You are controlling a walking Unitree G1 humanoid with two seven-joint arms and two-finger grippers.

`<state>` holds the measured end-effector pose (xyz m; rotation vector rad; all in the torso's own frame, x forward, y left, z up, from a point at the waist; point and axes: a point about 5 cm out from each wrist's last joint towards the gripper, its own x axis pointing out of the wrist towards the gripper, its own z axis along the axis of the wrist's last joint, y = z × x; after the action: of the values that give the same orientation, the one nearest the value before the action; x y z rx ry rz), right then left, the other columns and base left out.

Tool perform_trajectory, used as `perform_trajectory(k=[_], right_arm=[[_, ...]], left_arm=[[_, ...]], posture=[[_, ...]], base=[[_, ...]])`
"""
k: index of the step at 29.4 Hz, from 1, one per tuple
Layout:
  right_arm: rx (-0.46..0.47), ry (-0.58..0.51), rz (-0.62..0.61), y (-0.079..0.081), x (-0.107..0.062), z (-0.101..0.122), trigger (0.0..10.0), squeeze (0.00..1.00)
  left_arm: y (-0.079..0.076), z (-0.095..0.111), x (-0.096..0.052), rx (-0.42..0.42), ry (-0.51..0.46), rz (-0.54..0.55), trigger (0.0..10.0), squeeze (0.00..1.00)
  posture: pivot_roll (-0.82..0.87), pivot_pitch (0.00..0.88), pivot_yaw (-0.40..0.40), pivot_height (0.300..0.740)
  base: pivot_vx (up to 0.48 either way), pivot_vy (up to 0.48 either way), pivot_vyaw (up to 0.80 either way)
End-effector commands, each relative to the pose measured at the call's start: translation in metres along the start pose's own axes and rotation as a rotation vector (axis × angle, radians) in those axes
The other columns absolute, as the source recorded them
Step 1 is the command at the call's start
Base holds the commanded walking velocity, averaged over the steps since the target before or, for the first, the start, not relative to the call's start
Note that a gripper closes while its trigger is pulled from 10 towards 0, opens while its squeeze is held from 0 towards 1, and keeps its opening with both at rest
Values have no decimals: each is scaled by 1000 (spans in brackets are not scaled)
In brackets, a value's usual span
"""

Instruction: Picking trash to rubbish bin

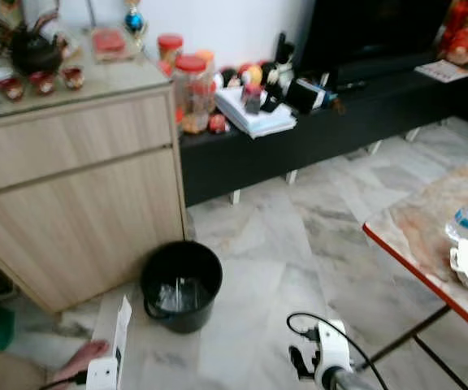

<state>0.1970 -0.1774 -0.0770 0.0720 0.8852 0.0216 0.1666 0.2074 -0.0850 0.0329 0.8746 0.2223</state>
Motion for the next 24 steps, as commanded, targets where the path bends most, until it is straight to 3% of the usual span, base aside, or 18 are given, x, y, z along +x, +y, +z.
perform_trajectory(k=[1,9,24], right_arm=[[15,-14,13,5,1,4,10000,0],[-28,-42,63,14,4,15,10000,0],[-60,-65,92,21,6,25,10000,0]], left_arm=[[6,8,1,38,-43,8,10000,0],[2,22,3,59,-113,0,10000,0],[1,29,4,76,-137,-5,10000,0]], posture=[[76,68,-44,740],[81,70,-42,740],[81,69,-42,740]], base=[[442,0,0],[437,0,0],[425,0,0]])
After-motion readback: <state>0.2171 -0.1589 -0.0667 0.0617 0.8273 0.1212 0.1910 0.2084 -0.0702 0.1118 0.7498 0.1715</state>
